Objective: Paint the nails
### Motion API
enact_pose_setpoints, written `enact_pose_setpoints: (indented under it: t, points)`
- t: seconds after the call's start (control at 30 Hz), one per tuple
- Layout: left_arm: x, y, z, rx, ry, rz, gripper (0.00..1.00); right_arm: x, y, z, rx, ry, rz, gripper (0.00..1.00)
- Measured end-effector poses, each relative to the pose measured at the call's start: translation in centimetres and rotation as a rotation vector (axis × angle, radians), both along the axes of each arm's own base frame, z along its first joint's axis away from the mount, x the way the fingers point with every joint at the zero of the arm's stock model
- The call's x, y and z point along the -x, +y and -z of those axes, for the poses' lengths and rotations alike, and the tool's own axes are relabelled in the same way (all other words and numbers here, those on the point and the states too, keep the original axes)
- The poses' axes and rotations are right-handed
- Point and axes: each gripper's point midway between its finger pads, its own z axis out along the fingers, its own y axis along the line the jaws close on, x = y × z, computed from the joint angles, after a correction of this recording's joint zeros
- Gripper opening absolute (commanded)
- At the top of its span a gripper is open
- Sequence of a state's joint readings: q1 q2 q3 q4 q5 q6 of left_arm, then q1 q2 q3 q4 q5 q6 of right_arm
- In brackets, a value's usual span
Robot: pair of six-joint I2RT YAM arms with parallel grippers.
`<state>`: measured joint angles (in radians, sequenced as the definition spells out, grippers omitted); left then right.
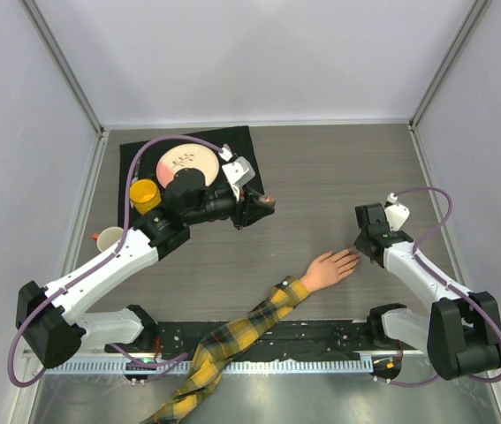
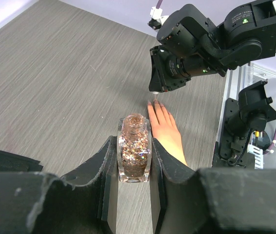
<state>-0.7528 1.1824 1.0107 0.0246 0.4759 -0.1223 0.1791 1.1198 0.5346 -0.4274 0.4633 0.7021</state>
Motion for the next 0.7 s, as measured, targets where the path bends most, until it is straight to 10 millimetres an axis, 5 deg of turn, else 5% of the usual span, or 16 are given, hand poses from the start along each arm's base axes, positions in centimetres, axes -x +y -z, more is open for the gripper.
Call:
enact_pose_setpoints:
  t: [0.7]
  points:
    - [0.10, 0.09, -0.24, 0.004, -0.004, 0.000, 0.00, 0.02, 0.26, -0.35, -0.008, 0.005, -0.020, 0.01]
